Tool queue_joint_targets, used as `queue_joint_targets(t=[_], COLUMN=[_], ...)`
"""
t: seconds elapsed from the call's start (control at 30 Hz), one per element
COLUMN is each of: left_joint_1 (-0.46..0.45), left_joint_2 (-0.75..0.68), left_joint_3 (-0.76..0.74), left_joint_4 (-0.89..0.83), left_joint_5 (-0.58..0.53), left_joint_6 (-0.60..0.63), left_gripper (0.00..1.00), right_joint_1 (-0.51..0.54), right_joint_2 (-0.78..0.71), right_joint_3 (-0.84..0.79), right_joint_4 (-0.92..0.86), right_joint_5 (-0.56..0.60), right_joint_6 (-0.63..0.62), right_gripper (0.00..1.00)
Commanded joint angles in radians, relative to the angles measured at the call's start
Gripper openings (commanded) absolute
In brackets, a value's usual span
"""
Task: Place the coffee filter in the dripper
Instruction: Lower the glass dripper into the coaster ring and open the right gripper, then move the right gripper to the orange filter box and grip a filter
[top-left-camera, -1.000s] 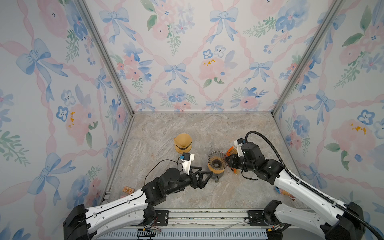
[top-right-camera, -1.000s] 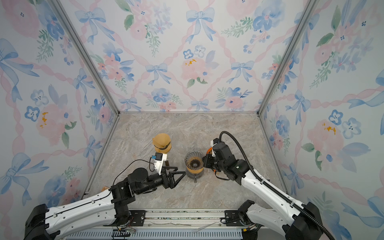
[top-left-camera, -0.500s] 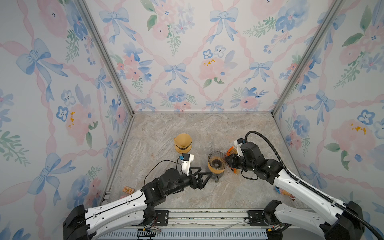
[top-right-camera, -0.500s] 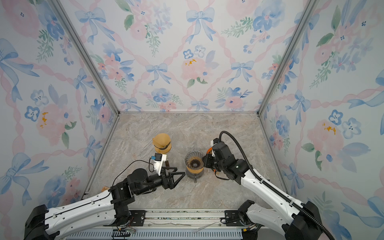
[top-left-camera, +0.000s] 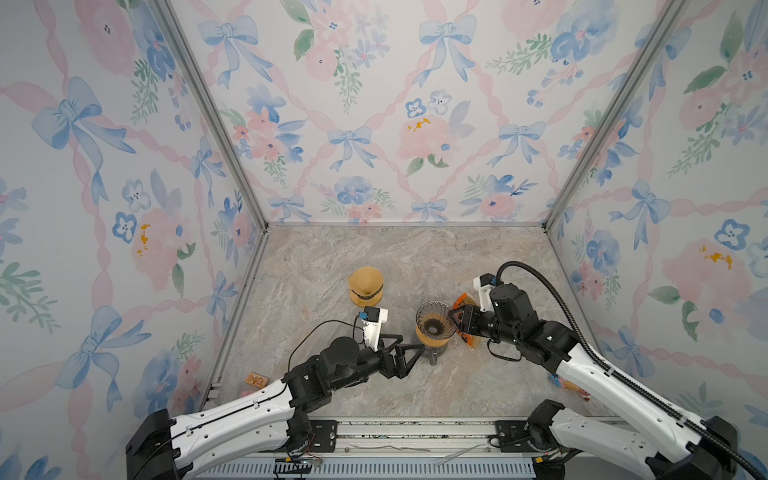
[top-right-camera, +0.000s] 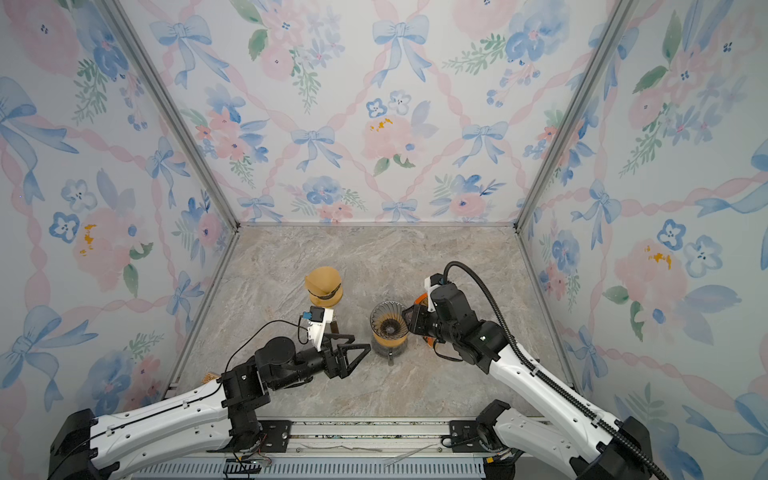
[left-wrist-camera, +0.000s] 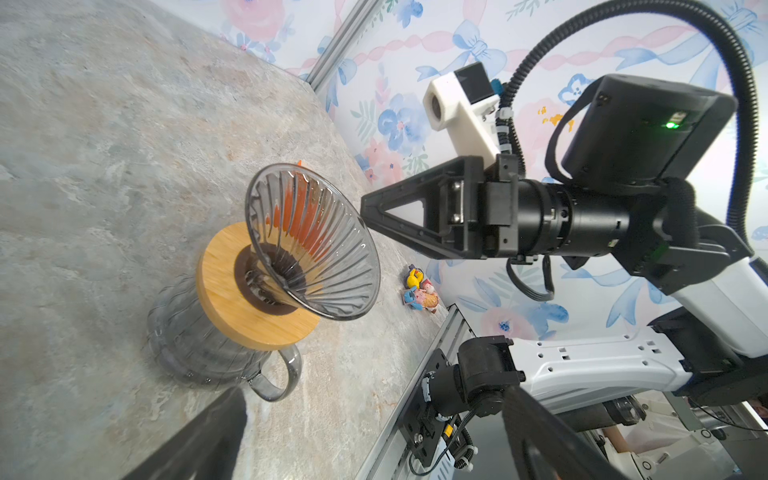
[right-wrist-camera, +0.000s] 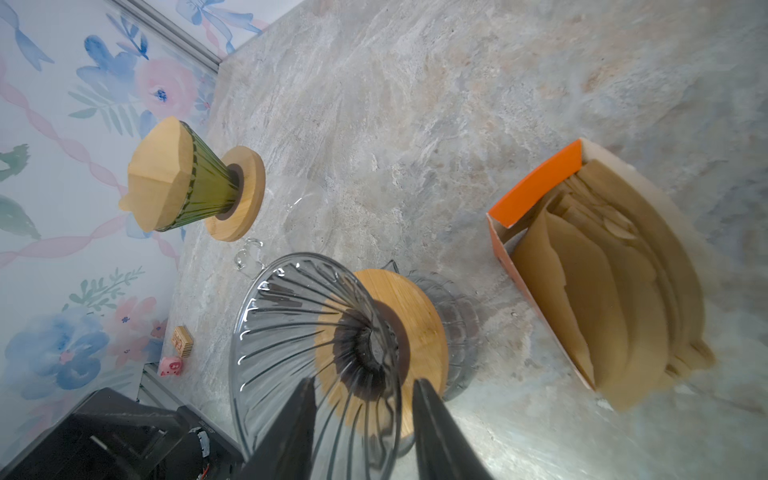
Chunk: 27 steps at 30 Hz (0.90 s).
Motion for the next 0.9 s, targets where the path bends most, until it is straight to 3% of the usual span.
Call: queue_joint_targets(t=[0.0, 0.23, 0.43, 0.63, 0.87], left_joint_1=[0.004, -0.014, -0.029, -0.033, -0.036], left_joint_2=[0.021, 0.076, 0.141, 0.186, 0.211], left_joint_3=[0.004, 0.05, 0.091, 0.129, 0.154], left_joint_4=[-0.017, -0.017, -0.017, -0.018, -0.035], left_joint_5=[0.007, -0.012, -0.019, -0.042, -0.073], left_joint_6=[-0.015, -0.019, -0.017, 0.001, -0.006], left_gripper=[0.98, 0.98, 0.98, 0.98, 0.98], right_joint_1=[-0.01, -0.076, -0.193, -0.326, -0.377], right_joint_2=[-0.063, -0.171, -0.175, -0.101, 0.025], right_joint_3=[-0.022, -0.069, -0.084, -0.103, -0.102], right_joint_4=[-0.053, -0.125, -0.148, -0.081, -0.001], right_joint_5=[0.024, 0.004, -0.066, -0.19, -0.242], right_joint_6=[-0.051, -0.189, -0.264, -0.288, -0.31], right_gripper=[0.44, 0.44, 0.39, 0.32, 0.25])
